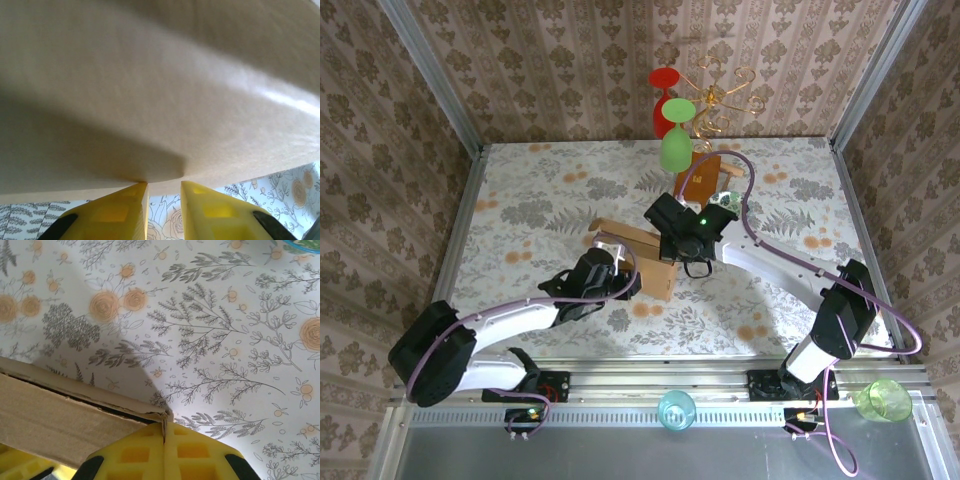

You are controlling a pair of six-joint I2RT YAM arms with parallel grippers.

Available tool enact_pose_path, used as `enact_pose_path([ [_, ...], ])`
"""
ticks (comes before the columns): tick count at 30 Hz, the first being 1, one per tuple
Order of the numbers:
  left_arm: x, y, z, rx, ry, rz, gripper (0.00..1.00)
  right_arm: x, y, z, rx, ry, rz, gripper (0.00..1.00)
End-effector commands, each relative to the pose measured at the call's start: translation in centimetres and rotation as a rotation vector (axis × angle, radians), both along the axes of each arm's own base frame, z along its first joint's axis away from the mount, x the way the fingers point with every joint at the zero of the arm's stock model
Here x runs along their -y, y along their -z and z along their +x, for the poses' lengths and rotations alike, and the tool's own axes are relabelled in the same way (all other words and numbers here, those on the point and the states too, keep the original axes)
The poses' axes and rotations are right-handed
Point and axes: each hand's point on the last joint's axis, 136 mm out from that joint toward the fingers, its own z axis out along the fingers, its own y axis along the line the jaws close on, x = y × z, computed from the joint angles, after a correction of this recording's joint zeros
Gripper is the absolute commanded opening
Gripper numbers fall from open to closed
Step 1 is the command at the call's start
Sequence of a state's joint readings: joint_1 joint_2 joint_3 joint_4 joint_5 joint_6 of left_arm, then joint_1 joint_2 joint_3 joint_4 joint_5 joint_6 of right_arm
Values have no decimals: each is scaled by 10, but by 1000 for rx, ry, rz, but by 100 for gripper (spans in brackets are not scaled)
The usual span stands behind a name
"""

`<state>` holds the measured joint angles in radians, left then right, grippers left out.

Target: Fold the paper box

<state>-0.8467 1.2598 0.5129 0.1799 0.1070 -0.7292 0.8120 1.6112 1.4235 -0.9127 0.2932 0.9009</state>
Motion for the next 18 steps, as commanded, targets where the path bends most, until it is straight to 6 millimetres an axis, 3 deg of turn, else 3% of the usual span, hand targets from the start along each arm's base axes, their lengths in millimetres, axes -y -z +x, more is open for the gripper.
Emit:
enact_pose_path([
  [1,11,-20,9,48,28,-47,24,4,4,-4,4,81,12,0],
  [10,10,-29,12,51,29,-60,24,-6,4,-2,29,78,-10,0],
  [15,-13,-47,14,52,-33,-64,41,-6,3,0,39,79,-18,0],
  [18,-28,-52,11,37,-47,-56,45,-8,4,1,37,69,-21,0],
])
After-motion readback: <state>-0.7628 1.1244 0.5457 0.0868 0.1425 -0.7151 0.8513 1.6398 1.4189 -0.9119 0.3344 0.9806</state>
